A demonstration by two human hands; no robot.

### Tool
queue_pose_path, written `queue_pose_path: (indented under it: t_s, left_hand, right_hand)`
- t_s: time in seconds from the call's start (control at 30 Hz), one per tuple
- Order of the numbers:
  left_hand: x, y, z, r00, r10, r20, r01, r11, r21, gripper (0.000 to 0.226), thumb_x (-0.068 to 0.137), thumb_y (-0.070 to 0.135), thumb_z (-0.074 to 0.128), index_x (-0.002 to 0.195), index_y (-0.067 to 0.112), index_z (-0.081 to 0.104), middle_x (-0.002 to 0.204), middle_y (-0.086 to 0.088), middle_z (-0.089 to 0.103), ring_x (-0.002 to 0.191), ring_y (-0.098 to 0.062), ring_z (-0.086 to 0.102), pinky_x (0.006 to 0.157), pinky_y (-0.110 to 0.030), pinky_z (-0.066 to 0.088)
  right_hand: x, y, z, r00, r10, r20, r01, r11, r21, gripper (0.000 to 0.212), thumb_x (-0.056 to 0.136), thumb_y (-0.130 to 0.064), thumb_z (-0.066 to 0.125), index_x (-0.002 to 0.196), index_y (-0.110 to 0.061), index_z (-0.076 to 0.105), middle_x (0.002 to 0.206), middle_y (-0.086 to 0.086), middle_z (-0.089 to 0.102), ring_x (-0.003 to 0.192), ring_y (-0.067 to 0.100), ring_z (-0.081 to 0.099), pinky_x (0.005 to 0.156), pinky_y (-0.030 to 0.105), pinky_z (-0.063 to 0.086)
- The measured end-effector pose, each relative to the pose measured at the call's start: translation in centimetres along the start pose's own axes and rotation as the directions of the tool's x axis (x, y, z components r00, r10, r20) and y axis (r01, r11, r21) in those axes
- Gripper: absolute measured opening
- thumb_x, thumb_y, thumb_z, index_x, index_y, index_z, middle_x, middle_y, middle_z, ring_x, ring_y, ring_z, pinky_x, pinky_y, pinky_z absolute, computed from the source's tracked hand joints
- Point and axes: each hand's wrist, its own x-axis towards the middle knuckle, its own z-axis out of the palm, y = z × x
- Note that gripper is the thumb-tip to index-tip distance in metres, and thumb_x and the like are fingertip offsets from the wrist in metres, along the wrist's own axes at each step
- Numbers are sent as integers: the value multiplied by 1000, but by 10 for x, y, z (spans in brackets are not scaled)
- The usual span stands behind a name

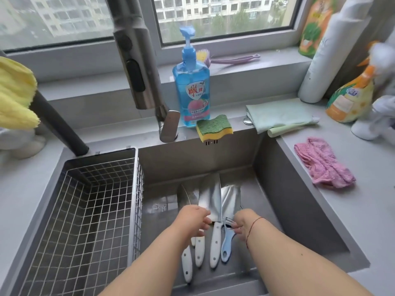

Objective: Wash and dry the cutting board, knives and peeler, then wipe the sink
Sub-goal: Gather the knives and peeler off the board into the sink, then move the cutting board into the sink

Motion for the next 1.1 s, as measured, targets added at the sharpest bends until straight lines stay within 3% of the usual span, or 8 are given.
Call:
queue_pose_path:
  t_s: [0.17,0.23,0.33,0.43,0.57,0.7,0.83,1.1]
  left_hand:
    - [-17,12,-11,998,55,-34,-57,996,-64,10,94,14,52,89,9,59,74,-6,59,53,-15,51,45,-22,39]
    - [-28,19,-21,994,99,-56,-104,989,-108,11,94,16,52,87,11,59,68,-2,55,50,-13,49,42,-20,37]
    - [-54,27,-46,969,209,-129,-227,963,-147,11,96,16,52,91,11,60,73,-4,57,54,-12,52,45,-21,41]
    - [-89,30,-79,943,286,-168,-318,925,-209,18,98,11,46,82,15,53,74,-6,52,55,-13,45,47,-21,35]
    - [-137,16,-138,901,315,-299,-387,894,-225,15,99,12,46,102,8,60,77,-6,57,55,-12,49,48,-22,40]
    - [-182,-21,-211,824,290,-488,-425,885,-191,15,100,21,48,104,13,61,86,-8,65,64,-14,57,54,-25,48]
    - [-223,-74,-281,745,208,-634,-471,838,-278,14,98,14,49,96,5,58,71,-6,57,51,-13,48,44,-23,38]
    - [-317,-189,-390,552,-2,-834,-501,799,-333,13,96,14,50,97,4,58,80,-7,55,59,-18,52,53,-27,43]
  right_hand:
    - [-38,-26,18,995,-50,84,36,987,157,24,99,-9,37,76,-8,46,64,5,54,60,16,43,61,23,41]
    - [-56,-42,32,987,-137,79,116,967,227,27,98,-11,40,72,-9,45,56,4,49,53,15,37,61,24,45]
    - [-92,-65,63,952,-305,7,290,913,288,24,96,-13,48,73,-9,52,59,5,49,49,14,40,50,23,34]
    - [-131,-82,103,903,-417,100,368,873,322,23,97,-15,51,75,-9,56,58,5,52,50,15,43,52,23,36]
    - [-179,-84,167,850,-479,218,403,859,316,19,95,-14,51,79,-8,57,59,3,52,48,12,42,51,22,35]
    - [-224,-76,245,823,-404,399,330,912,243,27,97,-13,48,71,-11,51,41,-3,44,32,7,33,39,17,26]
    - [-267,-49,327,738,-299,605,275,952,135,37,100,-11,34,64,-18,31,32,-7,27,24,5,21,32,16,14]
    - [-340,42,457,659,-292,693,411,912,-7,21,94,-7,46,74,-14,45,53,2,34,33,9,26,42,17,20]
